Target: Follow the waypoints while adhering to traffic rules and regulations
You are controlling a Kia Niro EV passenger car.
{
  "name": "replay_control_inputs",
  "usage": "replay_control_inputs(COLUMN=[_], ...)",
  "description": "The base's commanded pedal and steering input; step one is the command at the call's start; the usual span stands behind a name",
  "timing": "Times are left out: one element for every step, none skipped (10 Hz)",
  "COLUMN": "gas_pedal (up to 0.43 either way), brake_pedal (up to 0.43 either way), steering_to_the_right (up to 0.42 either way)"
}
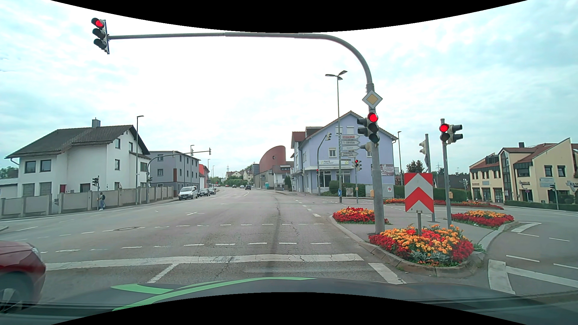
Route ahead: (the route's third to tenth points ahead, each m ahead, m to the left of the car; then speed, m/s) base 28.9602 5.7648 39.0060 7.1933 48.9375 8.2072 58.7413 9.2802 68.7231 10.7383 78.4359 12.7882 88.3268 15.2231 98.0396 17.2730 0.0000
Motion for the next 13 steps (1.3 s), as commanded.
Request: replay_control_inputs(gas_pedal=[0.0, 0.0, 0.0, 0.0, 0.0, 0.0, 0.0, 0.0, 0.0, 0.0, 0.0, 0.0, 0.0], brake_pedal=[0.274, 0.274, 0.274, 0.274, 0.274, 0.274, 0.274, 0.274, 0.274, 0.274, 0.274, 0.274, 0.274], steering_to_the_right=[0.005, 0.005, 0.005, 0.005, 0.005, 0.005, 0.005, 0.005, 0.005, 0.005, 0.005, 0.005, 0.004])
